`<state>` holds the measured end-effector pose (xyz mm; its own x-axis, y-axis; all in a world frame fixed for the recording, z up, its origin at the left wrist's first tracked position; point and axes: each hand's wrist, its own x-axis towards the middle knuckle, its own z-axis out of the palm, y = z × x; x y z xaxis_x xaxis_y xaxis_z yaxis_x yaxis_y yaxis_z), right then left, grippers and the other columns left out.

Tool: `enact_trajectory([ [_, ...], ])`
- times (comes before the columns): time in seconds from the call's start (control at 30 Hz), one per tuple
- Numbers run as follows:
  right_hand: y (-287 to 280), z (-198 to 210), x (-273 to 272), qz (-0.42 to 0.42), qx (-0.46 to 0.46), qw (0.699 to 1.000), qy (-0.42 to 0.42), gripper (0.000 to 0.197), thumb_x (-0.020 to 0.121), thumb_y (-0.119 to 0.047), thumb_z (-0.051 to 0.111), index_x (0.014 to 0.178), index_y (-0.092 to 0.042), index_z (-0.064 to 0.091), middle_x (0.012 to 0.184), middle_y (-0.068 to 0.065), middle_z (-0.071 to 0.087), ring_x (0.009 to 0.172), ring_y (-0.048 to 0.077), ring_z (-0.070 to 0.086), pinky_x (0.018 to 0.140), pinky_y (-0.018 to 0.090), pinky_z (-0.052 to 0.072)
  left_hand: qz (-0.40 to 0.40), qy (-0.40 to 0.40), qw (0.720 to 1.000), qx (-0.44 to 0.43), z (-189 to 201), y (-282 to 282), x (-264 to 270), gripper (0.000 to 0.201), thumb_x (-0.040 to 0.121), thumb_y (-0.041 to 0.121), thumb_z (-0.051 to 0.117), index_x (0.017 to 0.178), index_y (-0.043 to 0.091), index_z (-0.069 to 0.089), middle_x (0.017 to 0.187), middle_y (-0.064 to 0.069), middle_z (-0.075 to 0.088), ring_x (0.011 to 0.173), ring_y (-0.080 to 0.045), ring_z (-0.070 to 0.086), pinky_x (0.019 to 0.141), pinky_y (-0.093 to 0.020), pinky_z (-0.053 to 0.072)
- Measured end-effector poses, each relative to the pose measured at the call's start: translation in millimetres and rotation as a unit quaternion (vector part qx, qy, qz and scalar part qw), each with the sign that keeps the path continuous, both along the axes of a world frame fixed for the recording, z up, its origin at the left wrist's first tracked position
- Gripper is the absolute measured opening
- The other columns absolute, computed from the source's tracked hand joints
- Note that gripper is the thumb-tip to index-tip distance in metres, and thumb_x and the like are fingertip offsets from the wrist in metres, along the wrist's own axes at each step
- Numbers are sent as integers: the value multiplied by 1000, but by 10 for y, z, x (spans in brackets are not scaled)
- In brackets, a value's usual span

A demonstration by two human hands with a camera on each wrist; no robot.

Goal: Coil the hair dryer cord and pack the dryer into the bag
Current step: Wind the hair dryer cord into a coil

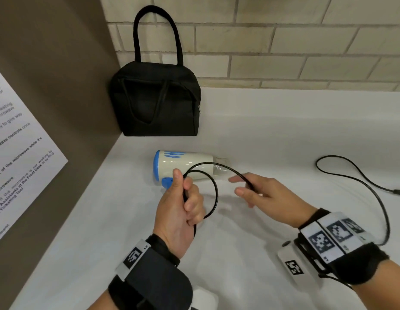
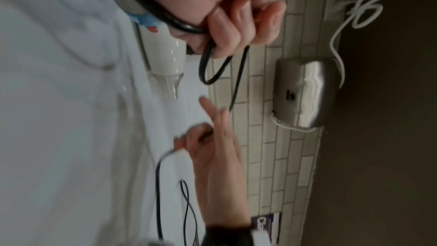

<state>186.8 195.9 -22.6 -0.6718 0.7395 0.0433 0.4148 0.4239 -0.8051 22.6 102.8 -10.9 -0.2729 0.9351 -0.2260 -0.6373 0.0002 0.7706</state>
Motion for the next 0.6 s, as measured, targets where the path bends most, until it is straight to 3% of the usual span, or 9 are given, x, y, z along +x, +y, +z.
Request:
enact_trajectory([
  [0.07,-11,54,63,-15,-26,999,28,14,82,-44,54,95,-40,56,63,2,46,56,11,46,62,24,42,-2,-6,1000,-10,-22,-7,-35,42,90,46,28,59,18,37,31,5,29,27,-2,20,30,-17,14],
  [0.2,-39,166,-99,-4,-2,998,57,29,71,-45,60,98,-39,52,61,-9,46,50,3,41,56,11,35,-56,17,998,-19,-46,-11,50,41,83,50,31,57,19,36,30,7,28,27,-2,19,30,-16,13],
  [0.3,-37,219,-267,26,19,997,75,32,79,-34,62,105,-41,46,71,-10,51,44,6,36,52,13,33,-81,23,996,-8,-21,-9,82,37,73,52,35,57,18,36,29,5,27,27,-2,19,31,-16,12],
  [0.4,-31,236,-352,54,-6,995,88,28,80,-29,62,103,-41,51,71,-9,52,46,4,40,54,12,36,-83,28,996,-10,-20,-29,53,37,73,52,35,58,18,37,29,7,27,27,-2,18,31,-16,12],
  [0.47,-61,231,-406,87,-39,992,82,12,86,-22,55,96,-25,61,59,-5,49,47,2,43,57,10,36,-85,43,995,-15,-31,-49,52,37,72,53,36,57,19,38,30,9,28,27,-2,18,32,-16,12],
  [0.53,-84,210,-446,97,-59,991,69,21,90,-22,47,80,-13,63,48,-6,42,43,3,38,51,12,34,-93,54,994,-10,-34,-56,67,37,71,53,37,57,19,40,30,9,28,27,-2,18,33,-16,12],
  [0.6,-84,212,-473,71,-76,992,77,31,90,-24,45,61,-15,53,41,-10,40,40,3,34,46,11,31,-100,50,994,0,-4,-54,83,36,71,52,37,60,18,40,30,9,29,27,-2,19,33,-15,13],
])
